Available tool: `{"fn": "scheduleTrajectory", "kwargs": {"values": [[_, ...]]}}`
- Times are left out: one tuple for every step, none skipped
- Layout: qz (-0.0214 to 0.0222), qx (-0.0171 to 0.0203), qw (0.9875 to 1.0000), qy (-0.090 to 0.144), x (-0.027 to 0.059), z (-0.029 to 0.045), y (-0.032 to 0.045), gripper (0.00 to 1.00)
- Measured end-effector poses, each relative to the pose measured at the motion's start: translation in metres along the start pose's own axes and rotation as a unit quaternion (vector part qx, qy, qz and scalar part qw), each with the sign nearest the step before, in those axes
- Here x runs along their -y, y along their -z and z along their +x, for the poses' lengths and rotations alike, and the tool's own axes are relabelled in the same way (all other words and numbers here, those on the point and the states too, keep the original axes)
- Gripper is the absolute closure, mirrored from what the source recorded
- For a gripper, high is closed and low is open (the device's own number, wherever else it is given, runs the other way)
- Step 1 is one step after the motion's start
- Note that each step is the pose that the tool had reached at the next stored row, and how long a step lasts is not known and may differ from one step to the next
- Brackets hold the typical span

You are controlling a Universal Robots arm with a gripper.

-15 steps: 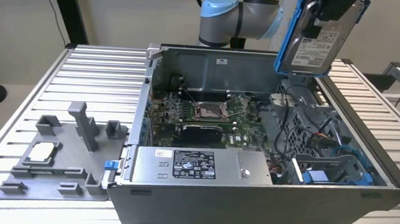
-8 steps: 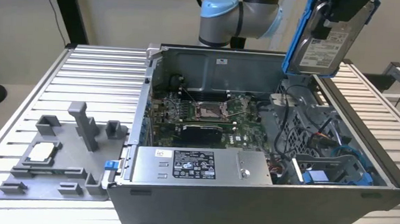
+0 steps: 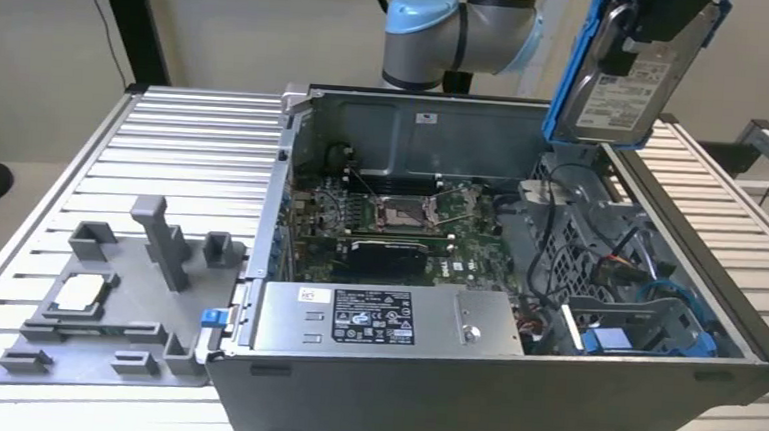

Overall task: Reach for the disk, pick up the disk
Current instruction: 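Pick up the disk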

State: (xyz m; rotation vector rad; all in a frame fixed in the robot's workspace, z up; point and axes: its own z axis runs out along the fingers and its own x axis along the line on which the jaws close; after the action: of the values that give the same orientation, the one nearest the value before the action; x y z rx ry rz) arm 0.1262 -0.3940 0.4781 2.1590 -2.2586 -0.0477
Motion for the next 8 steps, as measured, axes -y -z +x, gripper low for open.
{"fn": "scheduleTrajectory", "kwargs": {"values": [[0.0, 0.0, 1.0, 0.0, 0.0, 0.0005, 0.0001, 1.0], [0.0, 0.0, 1.0, 0.0, 0.0, 0.0013, 0.0, 1.0], [0.0, -0.0001, 1.0, 0.0, 0.0001, 0.0028, 0.0001, 1.0], [0.0, 0.0, 1.0, 0.0, 0.0002, 0.0049, 0.0001, 1.0], [0.0, 0.0, 1.0, 0.0, 0.0003, 0.0071, 0.0001, 1.0], [0.0, -0.0001, 1.0, 0.0, 0.0003, 0.0096, 0.0001, 1.0], [0.0, 0.0, 1.0, 0.0, 0.0003, 0.0124, 0.0001, 1.0], [0.0, 0.0, 1.0, 0.0, 0.0002, 0.015, 0.0001, 1.0]]}}
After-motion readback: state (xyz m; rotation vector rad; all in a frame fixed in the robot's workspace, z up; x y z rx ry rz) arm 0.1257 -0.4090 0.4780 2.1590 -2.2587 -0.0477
